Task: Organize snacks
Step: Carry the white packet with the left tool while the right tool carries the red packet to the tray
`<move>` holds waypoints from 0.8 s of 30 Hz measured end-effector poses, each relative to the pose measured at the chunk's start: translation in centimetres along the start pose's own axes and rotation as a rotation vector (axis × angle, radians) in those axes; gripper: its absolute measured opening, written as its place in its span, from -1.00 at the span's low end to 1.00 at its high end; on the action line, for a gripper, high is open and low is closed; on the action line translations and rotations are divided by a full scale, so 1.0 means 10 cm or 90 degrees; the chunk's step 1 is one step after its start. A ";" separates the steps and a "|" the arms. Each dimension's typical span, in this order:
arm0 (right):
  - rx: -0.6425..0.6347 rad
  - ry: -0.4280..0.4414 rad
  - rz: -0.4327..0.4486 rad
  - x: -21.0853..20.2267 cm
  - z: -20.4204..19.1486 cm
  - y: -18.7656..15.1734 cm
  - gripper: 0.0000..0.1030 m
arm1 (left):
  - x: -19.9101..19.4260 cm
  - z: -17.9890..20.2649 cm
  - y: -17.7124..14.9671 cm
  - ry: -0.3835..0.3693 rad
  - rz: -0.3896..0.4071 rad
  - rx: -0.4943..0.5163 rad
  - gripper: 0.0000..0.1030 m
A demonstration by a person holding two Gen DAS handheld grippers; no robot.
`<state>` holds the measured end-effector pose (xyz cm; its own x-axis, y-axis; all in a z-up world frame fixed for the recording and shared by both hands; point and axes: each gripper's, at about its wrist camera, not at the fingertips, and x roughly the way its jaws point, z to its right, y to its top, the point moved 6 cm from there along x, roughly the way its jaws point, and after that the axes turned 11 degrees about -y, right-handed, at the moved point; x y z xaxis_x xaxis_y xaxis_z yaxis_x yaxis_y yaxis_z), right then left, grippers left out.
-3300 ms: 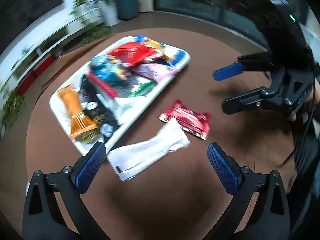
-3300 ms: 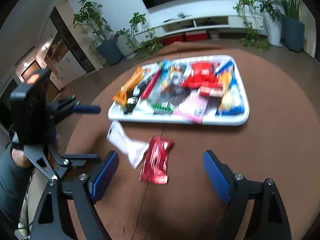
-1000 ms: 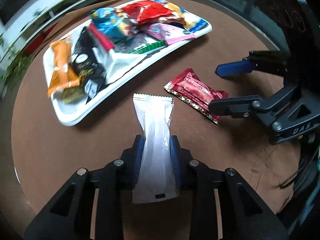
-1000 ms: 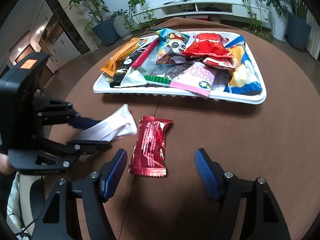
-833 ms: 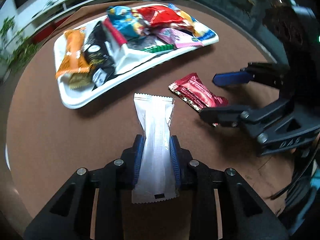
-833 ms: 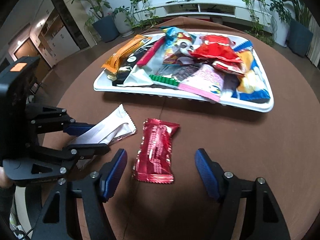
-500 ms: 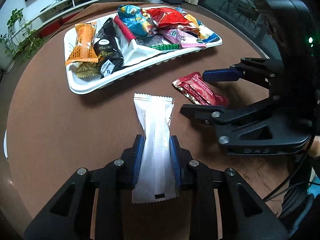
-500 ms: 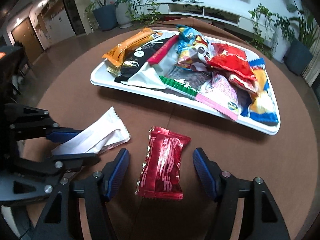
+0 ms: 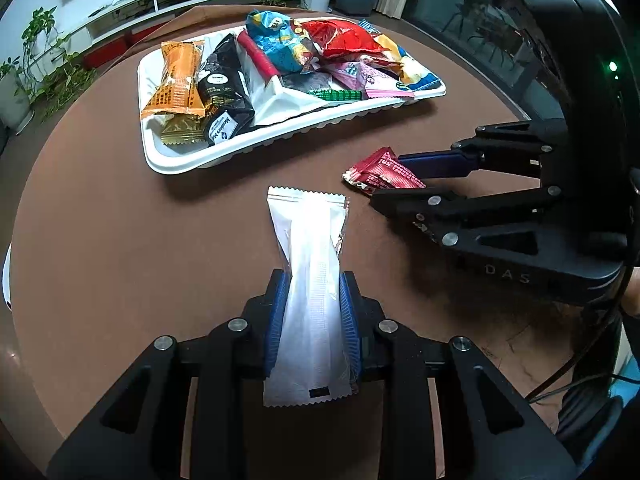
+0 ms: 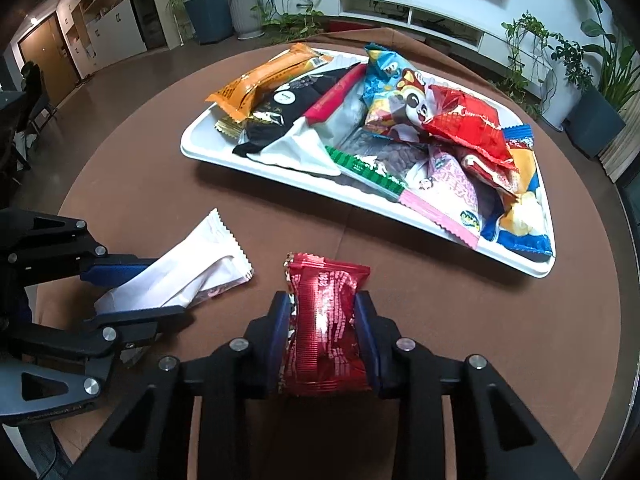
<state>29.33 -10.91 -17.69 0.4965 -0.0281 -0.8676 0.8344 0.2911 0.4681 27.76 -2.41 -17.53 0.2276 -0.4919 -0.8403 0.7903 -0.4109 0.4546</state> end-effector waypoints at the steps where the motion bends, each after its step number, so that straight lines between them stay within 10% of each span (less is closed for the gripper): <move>1: 0.002 0.001 0.000 0.00 0.01 -0.01 -0.40 | -0.01 0.00 0.00 0.000 0.002 -0.001 -0.52; 24: 0.191 0.116 0.061 -0.46 0.80 -0.18 -0.53 | -0.47 -0.02 0.22 -0.089 0.107 -0.073 -0.60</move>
<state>27.43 -19.02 -13.20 0.5478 0.1651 -0.8202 0.8325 -0.0106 0.5539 28.58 -0.85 -12.63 0.2873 -0.6505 -0.7031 0.8088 -0.2285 0.5418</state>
